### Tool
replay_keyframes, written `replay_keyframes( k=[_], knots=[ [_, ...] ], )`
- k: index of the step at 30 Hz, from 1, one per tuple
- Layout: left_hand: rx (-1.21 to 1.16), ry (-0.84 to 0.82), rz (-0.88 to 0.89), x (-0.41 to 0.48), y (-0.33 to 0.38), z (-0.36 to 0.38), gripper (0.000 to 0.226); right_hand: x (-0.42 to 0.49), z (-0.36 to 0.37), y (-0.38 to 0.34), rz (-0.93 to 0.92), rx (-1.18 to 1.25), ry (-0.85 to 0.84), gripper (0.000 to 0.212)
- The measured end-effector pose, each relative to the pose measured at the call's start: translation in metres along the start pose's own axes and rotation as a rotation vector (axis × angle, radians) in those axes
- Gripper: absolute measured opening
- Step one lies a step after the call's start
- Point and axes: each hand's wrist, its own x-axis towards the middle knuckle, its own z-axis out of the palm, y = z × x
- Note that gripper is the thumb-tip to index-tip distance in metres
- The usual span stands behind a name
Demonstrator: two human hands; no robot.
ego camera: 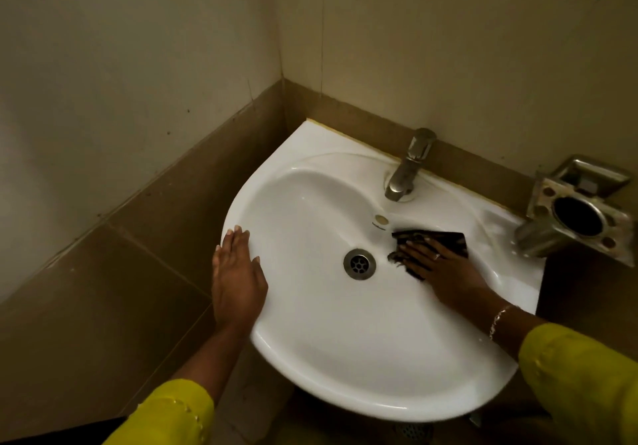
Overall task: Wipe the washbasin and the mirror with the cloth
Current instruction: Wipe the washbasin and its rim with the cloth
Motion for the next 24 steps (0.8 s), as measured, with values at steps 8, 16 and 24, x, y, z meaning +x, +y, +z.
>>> replay_keyframes(
  k=[8,16,24],
  knots=[
    [-0.007,-0.004,0.005,0.0,-0.003,0.0,0.053,0.047,-0.021,-0.016,-0.055,-0.39,0.08,0.062],
    [-0.023,-0.004,-0.008,-0.001,-0.001,-0.001,0.053,0.114,-0.039,-0.054,0.031,-0.437,-0.132,0.06],
    [-0.038,-0.011,-0.016,0.0,-0.002,0.0,0.054,0.155,-0.056,-0.075,0.059,0.269,0.101,0.054]
  ],
)
